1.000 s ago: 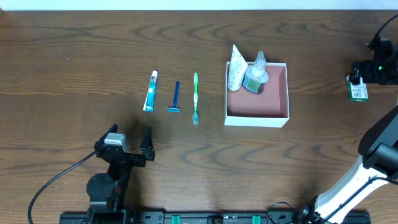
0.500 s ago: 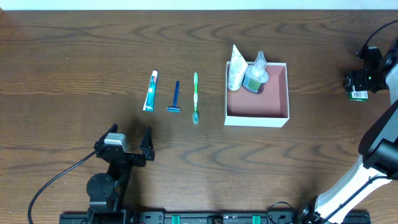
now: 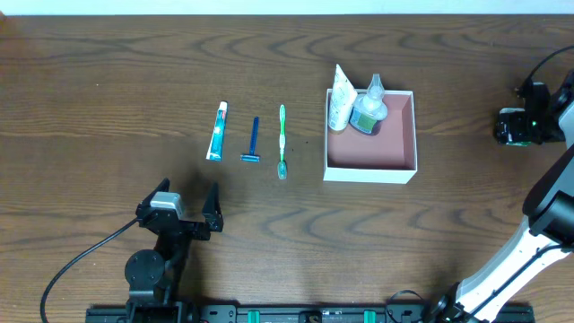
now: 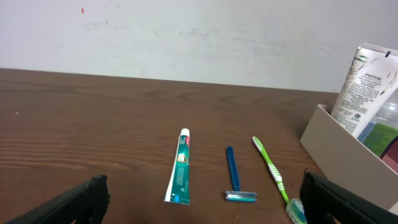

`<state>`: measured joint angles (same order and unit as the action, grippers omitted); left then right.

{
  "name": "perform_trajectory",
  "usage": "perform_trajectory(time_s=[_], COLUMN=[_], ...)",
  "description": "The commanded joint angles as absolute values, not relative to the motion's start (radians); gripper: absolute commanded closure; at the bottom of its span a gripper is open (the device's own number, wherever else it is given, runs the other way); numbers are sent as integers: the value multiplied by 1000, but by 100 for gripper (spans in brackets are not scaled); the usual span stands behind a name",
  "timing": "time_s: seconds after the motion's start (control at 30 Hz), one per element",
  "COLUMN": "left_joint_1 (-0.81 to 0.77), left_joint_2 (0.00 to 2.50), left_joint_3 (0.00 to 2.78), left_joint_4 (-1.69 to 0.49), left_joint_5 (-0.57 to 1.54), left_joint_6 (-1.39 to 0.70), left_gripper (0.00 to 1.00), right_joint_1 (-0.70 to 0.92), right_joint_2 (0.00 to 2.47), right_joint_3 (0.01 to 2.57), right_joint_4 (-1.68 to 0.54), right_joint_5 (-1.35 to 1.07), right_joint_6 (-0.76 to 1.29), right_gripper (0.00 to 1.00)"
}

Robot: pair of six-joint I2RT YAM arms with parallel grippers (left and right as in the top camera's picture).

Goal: Pack container
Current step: 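Move the right gripper to the green soap box and grasp it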

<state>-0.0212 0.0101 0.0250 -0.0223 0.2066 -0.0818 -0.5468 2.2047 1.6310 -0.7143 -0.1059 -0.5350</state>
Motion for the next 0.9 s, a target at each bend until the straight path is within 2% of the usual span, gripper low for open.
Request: perform_trajectory(time_s=[0.0,0.13,0.33,0.87], left_joint_1=[-17,-17,-17,-17], left_joint_2=[5,5,5,5], left_joint_3=[4,4,4,4], left_joint_4=[-51,-51,-51,-51], left_joint_5=[220,220,220,220], left_joint_6=[-84,-84,-84,-84], left_gripper=[2,2,2,2], right_joint_1=[-551,-551,-552,-553], right_joint_2=[2212,2213,2213,2217], right_joint_3=[1624,1624,1624,1623], right_joint_4=[-706,-696,-694,-689], right_joint_5=[-158,-162,-162,-162], right_joint_6=[-547,-547,-547,-539], right_gripper=[1,2,19,18])
